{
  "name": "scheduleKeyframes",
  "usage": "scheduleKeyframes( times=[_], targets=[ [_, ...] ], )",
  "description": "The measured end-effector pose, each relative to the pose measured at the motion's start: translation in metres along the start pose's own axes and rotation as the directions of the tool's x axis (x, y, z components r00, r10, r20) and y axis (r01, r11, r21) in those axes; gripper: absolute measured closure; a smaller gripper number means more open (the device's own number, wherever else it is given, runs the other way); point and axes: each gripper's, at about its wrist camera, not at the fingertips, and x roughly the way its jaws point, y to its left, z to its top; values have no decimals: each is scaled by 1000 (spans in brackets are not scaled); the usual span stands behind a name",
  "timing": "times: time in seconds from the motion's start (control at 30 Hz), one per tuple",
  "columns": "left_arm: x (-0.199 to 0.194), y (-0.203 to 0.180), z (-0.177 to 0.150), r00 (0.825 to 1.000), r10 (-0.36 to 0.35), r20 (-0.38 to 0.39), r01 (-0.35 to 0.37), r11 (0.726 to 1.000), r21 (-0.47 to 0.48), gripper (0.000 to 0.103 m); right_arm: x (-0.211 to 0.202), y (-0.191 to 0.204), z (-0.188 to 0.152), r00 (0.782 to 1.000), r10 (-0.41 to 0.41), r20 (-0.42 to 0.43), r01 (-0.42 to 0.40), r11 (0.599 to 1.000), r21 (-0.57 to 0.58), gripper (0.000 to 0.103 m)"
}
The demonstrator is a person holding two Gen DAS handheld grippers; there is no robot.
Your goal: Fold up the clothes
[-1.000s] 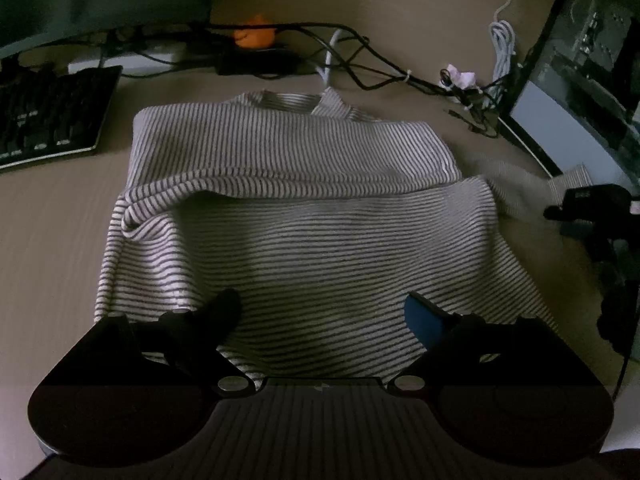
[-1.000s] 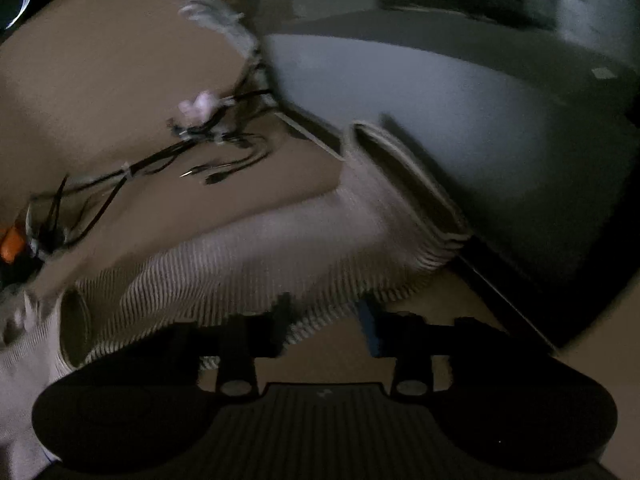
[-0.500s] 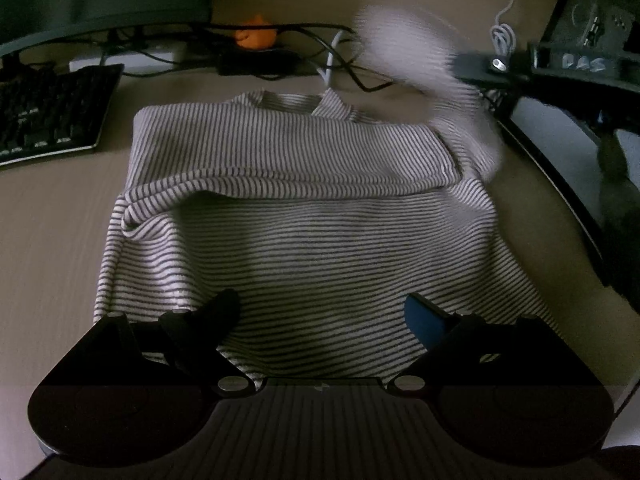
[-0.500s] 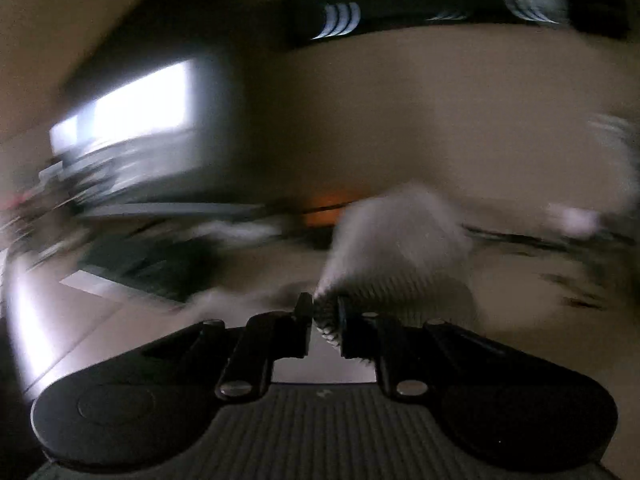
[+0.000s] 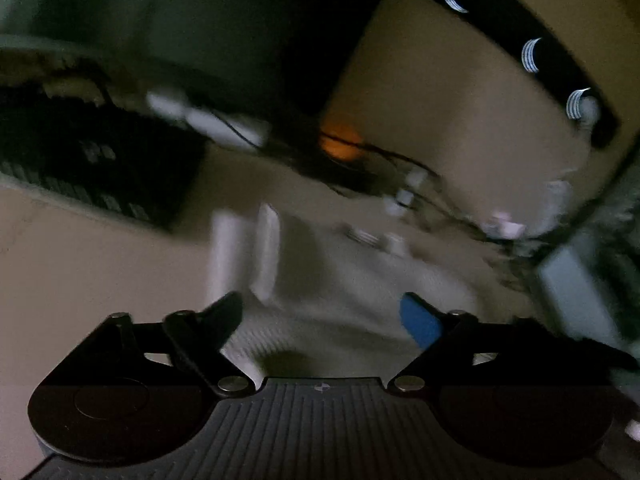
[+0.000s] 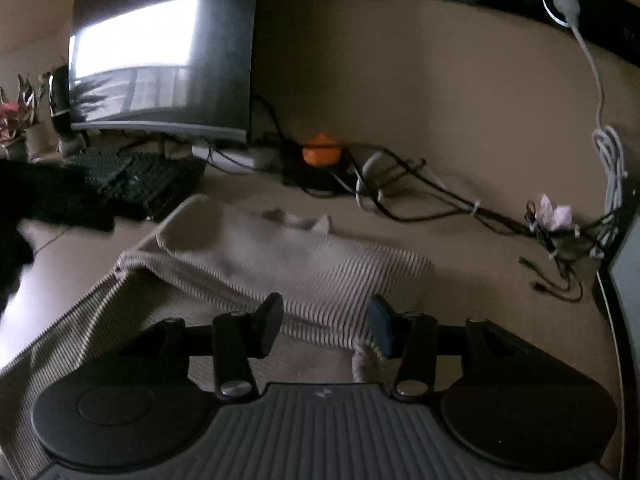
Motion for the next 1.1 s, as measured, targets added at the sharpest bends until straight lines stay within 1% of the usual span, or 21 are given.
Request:
scheduleKeyframes(
  times=[0.07,0.13,0.17,0.23,0.27,0.3,0.33,0.37,0.47,0.53,0.6,0.67,0.73,0.77,0.8,0.83,0.87,0.9,0.97,1.03,1.1],
  targets=[
    [20,1,13,999,53,-12,-53,998,44,40,4,3,-2,1000,-11,-14,10,1000,-20,56],
    [37,2,15,996,80,-34,-78,995,57,35,9,8,-4,999,-23,-28,22,999,-44,56],
    [46,1,16,995,87,-43,-84,994,65,28,12,9,-5,999,-33,-38,31,998,-55,56],
    [62,-1,16,993,103,-60,-98,992,80,29,19,8,-7,996,-55,-67,51,997,-61,56],
    [69,-6,15,992,109,-57,-102,988,118,34,23,8,-7,995,-64,-81,59,996,-60,56],
    [71,-15,14,993,105,-60,-93,980,177,54,26,6,-9,993,-72,-94,67,996,-54,56],
    [74,-23,12,993,101,-64,-84,968,235,71,28,4,-10,991,-79,-105,74,996,-50,56],
    [77,-31,10,993,98,-67,-74,953,293,97,28,2,-10,991,-88,-106,83,995,-49,56],
    [45,-58,9,998,64,21,-66,878,474,97,23,-2,-5,991,-78,-113,74,997,-37,56],
    [27,-60,11,993,91,82,-121,840,530,97,19,-3,2,994,-73,-85,70,997,-34,56],
    [22,-48,10,983,153,105,-186,823,537,97,18,-2,10,996,-60,-62,58,997,-44,56],
    [26,-28,4,976,203,74,-213,840,499,97,20,0,17,998,-48,-50,45,998,-53,54],
    [33,-11,-3,965,258,52,-251,843,476,96,26,1,21,998,-29,-55,26,998,-51,54],
    [37,-2,-7,958,285,41,-271,843,465,90,30,2,23,998,-17,-61,14,999,-48,54],
    [32,3,-6,961,274,38,-263,861,435,80,34,3,25,998,-4,-67,1,999,-45,54],
    [27,9,-6,964,264,36,-255,878,404,78,38,5,26,997,18,-74,-21,999,-42,54],
    [23,14,-5,967,253,34,-247,894,373,70,41,7,26,996,40,-80,-43,998,-38,54],
    [15,17,-2,976,217,31,-215,919,329,61,45,9,27,994,61,-86,-64,997,-35,54],
    [2,23,4,990,137,23,-138,962,236,48,56,16,24,990,92,-111,-95,995,-26,54],
    [-3,27,10,998,65,1,-65,986,156,46,70,21,20,987,117,-108,-121,992,-33,48],
    [12,24,11,995,80,-53,-73,989,126,45,89,21,14,980,113,-161,-117,993,-12,45]
  ],
)
